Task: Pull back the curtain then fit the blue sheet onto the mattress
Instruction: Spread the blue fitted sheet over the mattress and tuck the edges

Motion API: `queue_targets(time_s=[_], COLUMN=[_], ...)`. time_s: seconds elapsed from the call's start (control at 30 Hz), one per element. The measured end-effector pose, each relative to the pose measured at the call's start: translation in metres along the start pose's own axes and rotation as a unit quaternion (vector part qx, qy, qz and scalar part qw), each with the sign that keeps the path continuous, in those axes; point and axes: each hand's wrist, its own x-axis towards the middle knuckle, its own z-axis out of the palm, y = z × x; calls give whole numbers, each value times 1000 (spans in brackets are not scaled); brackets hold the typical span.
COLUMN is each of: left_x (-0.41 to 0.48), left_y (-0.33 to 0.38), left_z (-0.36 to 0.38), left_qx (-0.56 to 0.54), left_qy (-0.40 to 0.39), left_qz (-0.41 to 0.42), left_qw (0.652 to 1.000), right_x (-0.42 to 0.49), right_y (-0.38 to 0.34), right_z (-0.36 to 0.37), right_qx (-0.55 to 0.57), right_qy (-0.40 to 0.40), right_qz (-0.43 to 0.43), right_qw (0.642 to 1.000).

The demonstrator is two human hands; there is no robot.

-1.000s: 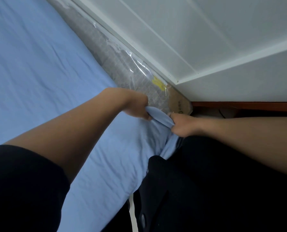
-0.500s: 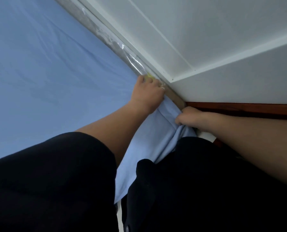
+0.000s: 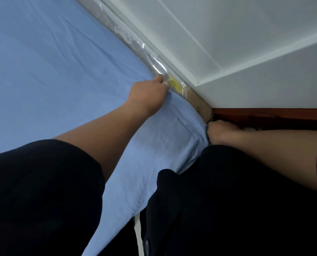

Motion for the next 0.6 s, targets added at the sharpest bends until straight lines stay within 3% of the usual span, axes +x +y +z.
queue_targets(time_s=[0.33, 0.43, 0.6], left_x=[-2, 3, 11], left_y=[7, 12, 15], left_z=[-9, -6, 1], left_qx=[-89, -89, -79], left_qy=[55, 54, 61], left_qz=[-15, -26, -21], left_qw=[994, 994, 995], right_x=[19, 16, -15], right_y=[-15, -14, -29], right_z=[12, 13, 5], right_qx=[184, 270, 330], right_qy=[63, 96, 213], right_qz=[112, 138, 94], right_qw=[975, 948, 915])
